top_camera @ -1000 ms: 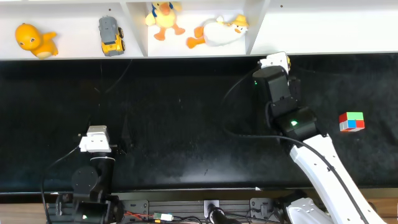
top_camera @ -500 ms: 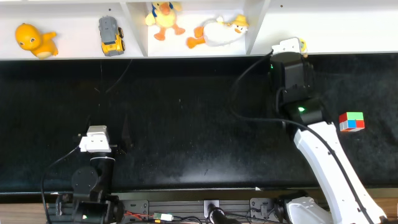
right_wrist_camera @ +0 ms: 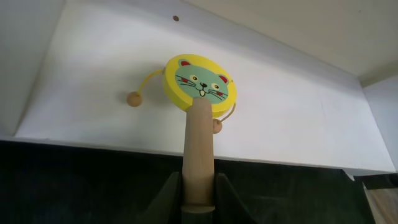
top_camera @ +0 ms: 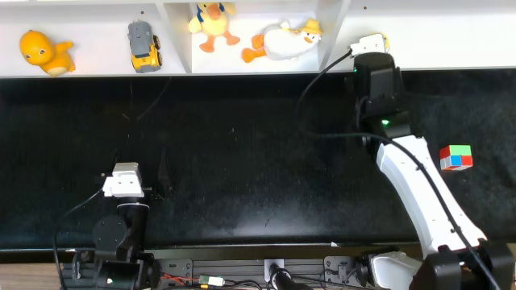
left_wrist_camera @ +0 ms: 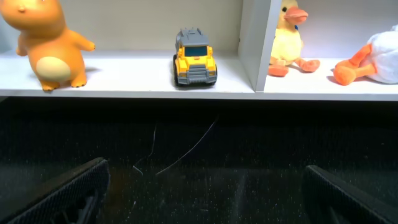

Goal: Store Toys

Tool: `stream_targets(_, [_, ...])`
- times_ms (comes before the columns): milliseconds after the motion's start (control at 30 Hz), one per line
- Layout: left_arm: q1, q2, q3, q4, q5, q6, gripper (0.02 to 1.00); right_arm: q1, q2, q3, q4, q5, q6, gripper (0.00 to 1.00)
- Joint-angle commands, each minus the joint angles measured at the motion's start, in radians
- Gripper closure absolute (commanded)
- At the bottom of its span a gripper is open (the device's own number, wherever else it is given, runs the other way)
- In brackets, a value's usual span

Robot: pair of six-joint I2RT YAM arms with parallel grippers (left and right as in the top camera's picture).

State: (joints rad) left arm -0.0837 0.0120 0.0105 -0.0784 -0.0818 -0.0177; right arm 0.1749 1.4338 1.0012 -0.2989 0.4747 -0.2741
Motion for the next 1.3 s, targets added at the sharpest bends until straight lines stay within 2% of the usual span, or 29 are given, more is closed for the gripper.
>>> stream_targets(33, [0.0,-0.009,-0.002,-0.002,0.002,0.022,0.02,-0.027,0.032,0.052,0.08,-0.055,-0.004,0.934])
stream_targets(233, [0.0,-0.009,-0.002,-0.002,0.002,0.021,0.02,-0.058,0.091,0.064,0.187,-0.144,-0.003,0.921])
stream_targets(500, [0.0,-0.009,-0.002,-0.002,0.002,0.022,0.02,-0.087,0.184,0.115,0.229,-0.177,-0.003,0.928])
stream_targets(700, [0.0,-0.009,-0.002,-0.002,0.002,0.022,0.02,-0.102,0.254,0.148,0.256,-0.261,-0.003,0.921])
stream_targets(900, [0.0,-0.009,-0.002,-0.002,0.002,0.022,0.02,-0.103,0.283,0.149,0.252,-0.287,0.016,0.912])
stream_targets(1300, [0.0,-0.009,-0.002,-0.002,0.002,0.022,0.02,-0.103,0.285,0.149,0.194,-0.302,0.027,0.726])
